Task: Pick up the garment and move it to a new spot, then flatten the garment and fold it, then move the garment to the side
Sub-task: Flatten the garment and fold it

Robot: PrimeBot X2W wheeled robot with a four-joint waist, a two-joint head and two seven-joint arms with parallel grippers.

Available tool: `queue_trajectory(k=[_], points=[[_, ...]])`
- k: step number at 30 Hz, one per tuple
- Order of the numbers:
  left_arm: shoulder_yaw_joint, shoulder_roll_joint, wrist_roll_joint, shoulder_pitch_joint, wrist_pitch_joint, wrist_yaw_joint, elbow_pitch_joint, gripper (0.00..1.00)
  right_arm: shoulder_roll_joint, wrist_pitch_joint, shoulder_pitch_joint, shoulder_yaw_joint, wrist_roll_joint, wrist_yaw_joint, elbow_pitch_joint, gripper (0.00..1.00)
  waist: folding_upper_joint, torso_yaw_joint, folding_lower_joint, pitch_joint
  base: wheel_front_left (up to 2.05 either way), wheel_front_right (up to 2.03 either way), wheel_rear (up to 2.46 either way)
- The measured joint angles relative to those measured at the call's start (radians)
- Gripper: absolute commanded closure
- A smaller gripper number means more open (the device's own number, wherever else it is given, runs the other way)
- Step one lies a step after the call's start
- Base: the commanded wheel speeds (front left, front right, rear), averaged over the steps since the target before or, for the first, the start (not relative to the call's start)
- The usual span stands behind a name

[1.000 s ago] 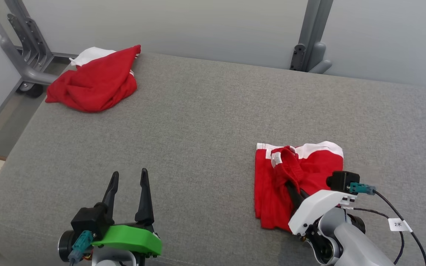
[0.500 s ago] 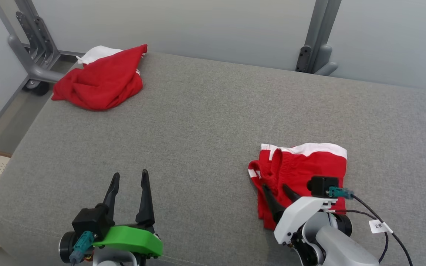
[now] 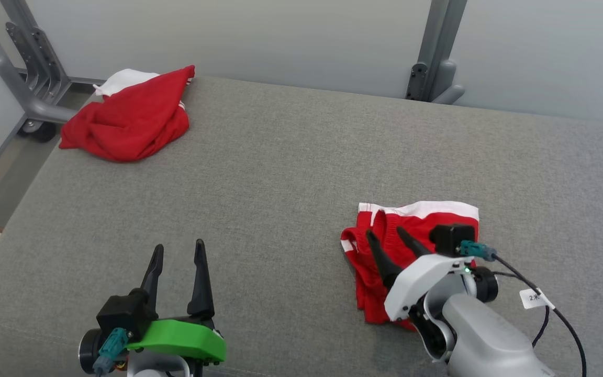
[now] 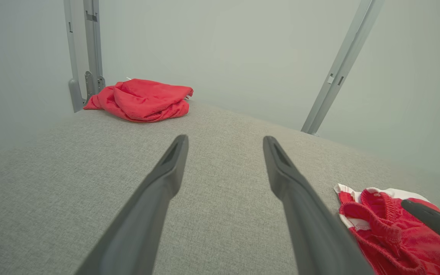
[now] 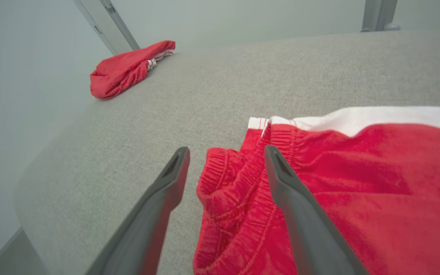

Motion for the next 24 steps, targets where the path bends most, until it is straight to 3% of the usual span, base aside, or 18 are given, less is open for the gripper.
queue_trajectory(k=[6, 11, 18, 24], points=[[0.005, 0.000, 0.003, 0.005, 0.000, 0.000, -0.018, 0.00, 0.000, -0.002, 0.009, -0.173, -0.183, 0.000, -0.126, 0.00, 0.0000, -0.030, 0.0000, -0.004, 0.00, 0.00, 0.00], [0.003, 0.000, 0.014, 0.005, 0.000, -0.001, -0.034, 0.00, -0.001, -0.002, 0.104, -0.344, -0.348, 0.000, -0.278, 0.00, 0.0000, -0.070, 0.0000, -0.008, 0.00, 0.00, 0.00], [-0.010, 0.000, 0.036, 0.004, 0.000, -0.002, -0.046, 0.00, -0.001, -0.002, 0.251, -0.503, -0.459, 0.000, -0.453, 0.00, 0.0000, -0.131, 0.0000, -0.014, 0.00, 0.00, 0.00], [-0.017, 0.000, 0.065, 0.004, 0.000, -0.006, -0.040, 0.00, -0.001, -0.002, 0.372, -0.564, -0.496, 0.000, -0.564, 0.00, 0.0000, -0.175, 0.0000, -0.017, 0.00, 0.00, 0.00]])
